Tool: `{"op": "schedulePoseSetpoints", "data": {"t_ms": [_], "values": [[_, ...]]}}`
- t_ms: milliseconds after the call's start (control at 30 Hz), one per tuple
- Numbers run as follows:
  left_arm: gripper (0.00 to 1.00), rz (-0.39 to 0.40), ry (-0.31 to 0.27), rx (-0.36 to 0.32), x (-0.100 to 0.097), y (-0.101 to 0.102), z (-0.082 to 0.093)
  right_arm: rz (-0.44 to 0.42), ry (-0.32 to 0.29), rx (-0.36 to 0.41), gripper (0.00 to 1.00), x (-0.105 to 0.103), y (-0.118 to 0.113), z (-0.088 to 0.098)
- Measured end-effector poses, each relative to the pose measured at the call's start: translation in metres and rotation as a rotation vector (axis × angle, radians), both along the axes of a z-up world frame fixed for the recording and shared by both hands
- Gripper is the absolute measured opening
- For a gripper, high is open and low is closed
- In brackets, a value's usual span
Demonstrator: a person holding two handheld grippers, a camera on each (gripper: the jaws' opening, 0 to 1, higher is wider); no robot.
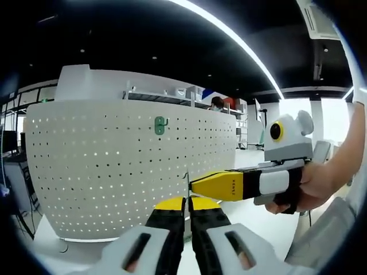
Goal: Insert the hook assembly into the mounting plate slot until the hook locks in place.
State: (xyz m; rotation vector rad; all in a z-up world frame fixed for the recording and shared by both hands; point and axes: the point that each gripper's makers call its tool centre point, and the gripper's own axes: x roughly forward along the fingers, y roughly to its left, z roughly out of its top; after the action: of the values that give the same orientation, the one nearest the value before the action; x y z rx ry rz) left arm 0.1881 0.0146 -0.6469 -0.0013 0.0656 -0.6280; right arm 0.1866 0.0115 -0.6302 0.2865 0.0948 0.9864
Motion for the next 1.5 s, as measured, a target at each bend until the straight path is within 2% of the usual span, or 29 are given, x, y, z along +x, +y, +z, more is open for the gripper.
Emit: {"op": "schedulePoseSetpoints", "data": {"t_ms": [100,333,500,700,833,867,933,1000,1333,1400,1433,1500], "values": [[0.01,0.01,-0.007,0.019,0.001,0.001,0.002,-0.005,0.002,-0.004,0.01,0.001,0.001,0.001],[0.01,0.02,-0.017,0.011,0.003,0.002,0.006,-0.019,0.08,0.055,0.01,0.004,0.002,0.004],[0.01,0.02,-0.019,0.017,0.003,0.002,0.005,-0.016,0.126,0.058,0.01,0.003,0.002,0.0],[0.01,0.018,-0.017,0.022,0.003,0.0,0.004,-0.022,0.152,0.077,0.01,0.004,0.001,-0.001],[0.01,0.013,-0.019,0.015,0.003,-0.001,0.005,-0.022,0.157,0.081,0.0,0.003,0.0,0.0],[0.01,0.013,-0.02,0.012,0.003,-0.001,0.005,-0.033,0.127,0.061,0.0,0.004,-0.001,0.001],[0.02,0.012,-0.023,0.005,0.003,-0.001,0.007,-0.031,0.151,0.089,0.0,0.003,-0.001,0.002],[0.02,0.01,-0.02,0.003,0.003,-0.002,0.006,-0.039,0.136,0.076,0.0,0.004,-0.002,0.001],[0.05,0.011,-0.008,-0.014,0.003,-0.002,0.004,-0.035,0.148,0.079,0.0,0.002,-0.002,0.001],[0.1,0.005,0.022,0.003,0.004,-0.002,-0.002,-0.032,0.145,0.081,0.0,0.002,-0.002,0.002],[0.15,0.0,0.026,0.018,0.004,-0.003,-0.005,-0.03,0.143,0.083,0.0,0.002,-0.002,0.003],[0.27,-0.005,0.047,0.005,0.004,-0.005,-0.008,-0.028,0.145,0.085,0.0,0.003,-0.002,0.004]]}}
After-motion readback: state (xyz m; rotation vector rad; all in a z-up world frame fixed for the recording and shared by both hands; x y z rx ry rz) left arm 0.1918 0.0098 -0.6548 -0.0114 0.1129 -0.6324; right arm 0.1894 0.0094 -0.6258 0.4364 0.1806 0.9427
